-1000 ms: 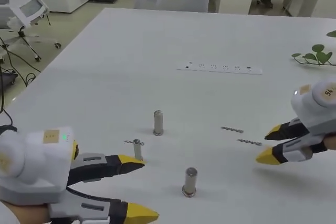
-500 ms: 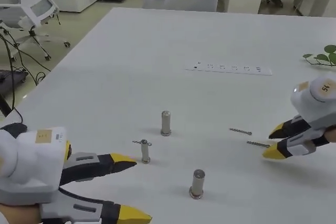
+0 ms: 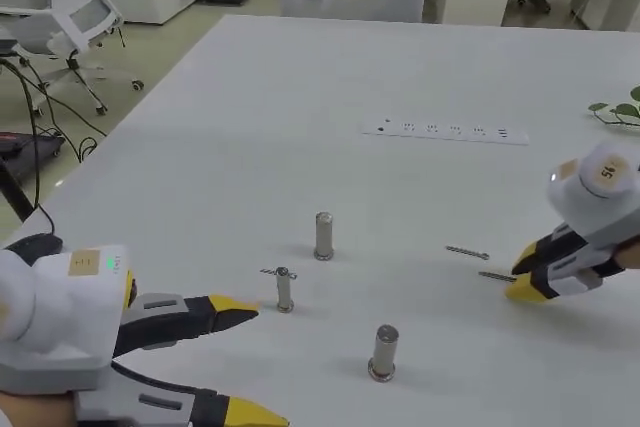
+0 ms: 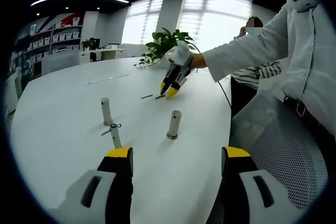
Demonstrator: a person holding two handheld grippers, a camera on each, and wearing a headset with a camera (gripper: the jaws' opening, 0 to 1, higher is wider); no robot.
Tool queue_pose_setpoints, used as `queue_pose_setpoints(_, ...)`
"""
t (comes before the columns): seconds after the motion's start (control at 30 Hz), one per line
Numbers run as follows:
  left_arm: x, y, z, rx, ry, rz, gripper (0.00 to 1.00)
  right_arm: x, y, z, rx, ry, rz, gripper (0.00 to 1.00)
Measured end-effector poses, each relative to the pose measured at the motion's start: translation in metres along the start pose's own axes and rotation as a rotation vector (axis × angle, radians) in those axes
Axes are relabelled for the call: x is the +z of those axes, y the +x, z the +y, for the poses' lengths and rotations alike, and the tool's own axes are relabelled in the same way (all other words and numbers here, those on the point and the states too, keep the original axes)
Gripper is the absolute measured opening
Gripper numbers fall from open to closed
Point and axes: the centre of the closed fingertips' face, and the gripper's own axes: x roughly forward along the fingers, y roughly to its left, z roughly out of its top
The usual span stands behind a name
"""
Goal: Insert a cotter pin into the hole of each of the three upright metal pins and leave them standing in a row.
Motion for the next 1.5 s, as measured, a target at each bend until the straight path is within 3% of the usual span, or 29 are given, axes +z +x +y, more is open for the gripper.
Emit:
queue_pose_setpoints(0.47, 0.002, 0.001, 0.000, -0.003, -0.006, -0.007, 0.67, 0.002, 0.003, -0.003, -0.019, -0.079, 0.011, 0.06)
queue_pose_setpoints(1.5, 0.012, 0.005, -0.005, -0.020, -0.004, -0.031, 0.65, 0.007, -0.008, 0.004, -0.039, -0.161, 0.008, 0.04)
